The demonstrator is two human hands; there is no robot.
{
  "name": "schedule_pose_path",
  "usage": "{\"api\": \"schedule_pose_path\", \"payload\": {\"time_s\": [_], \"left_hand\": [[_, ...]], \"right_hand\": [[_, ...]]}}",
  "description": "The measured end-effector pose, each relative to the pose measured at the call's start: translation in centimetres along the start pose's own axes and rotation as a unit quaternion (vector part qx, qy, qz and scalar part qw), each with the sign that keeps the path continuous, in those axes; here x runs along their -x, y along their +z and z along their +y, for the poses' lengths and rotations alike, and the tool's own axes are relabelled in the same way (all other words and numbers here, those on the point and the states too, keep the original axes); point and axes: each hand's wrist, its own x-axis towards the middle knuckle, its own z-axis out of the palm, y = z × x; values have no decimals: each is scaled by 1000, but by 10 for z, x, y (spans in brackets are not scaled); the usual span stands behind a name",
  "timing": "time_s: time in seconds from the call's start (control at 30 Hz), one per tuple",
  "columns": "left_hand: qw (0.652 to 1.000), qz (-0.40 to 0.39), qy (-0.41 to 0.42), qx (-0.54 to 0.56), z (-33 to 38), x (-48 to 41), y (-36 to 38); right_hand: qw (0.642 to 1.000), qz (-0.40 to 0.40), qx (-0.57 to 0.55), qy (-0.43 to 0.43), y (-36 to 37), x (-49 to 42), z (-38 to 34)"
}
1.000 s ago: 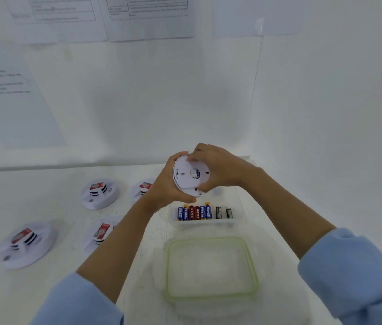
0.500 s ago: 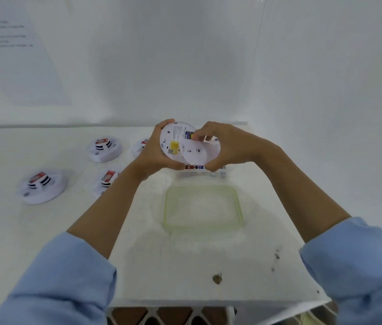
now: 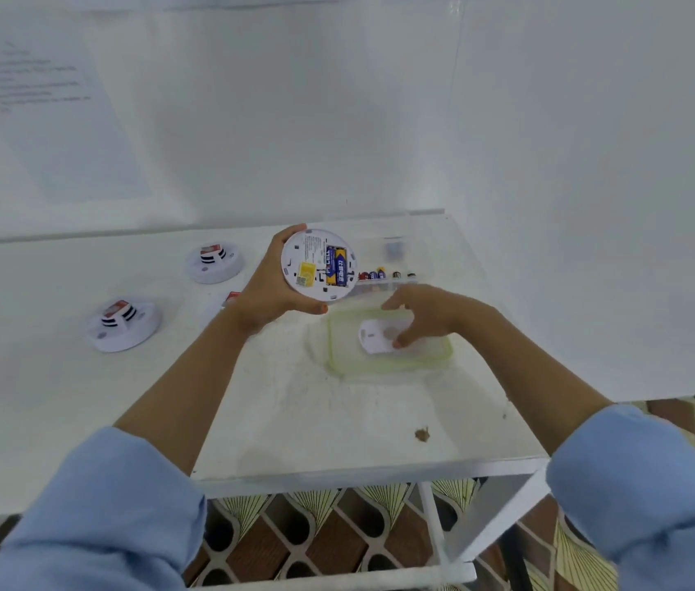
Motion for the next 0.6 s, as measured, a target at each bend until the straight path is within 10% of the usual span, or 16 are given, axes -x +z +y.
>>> {"api": "schedule_pose_path", "payload": {"time_s": [0.23, 0.6], "left_hand": [[1000, -4, 12, 19, 11, 3, 9], [1000, -2, -13, 23, 7, -33, 13]], "right_hand": [[941, 274, -158, -121, -17, 0, -41], [971, 161, 90, -152, -59, -29, -39]]}}
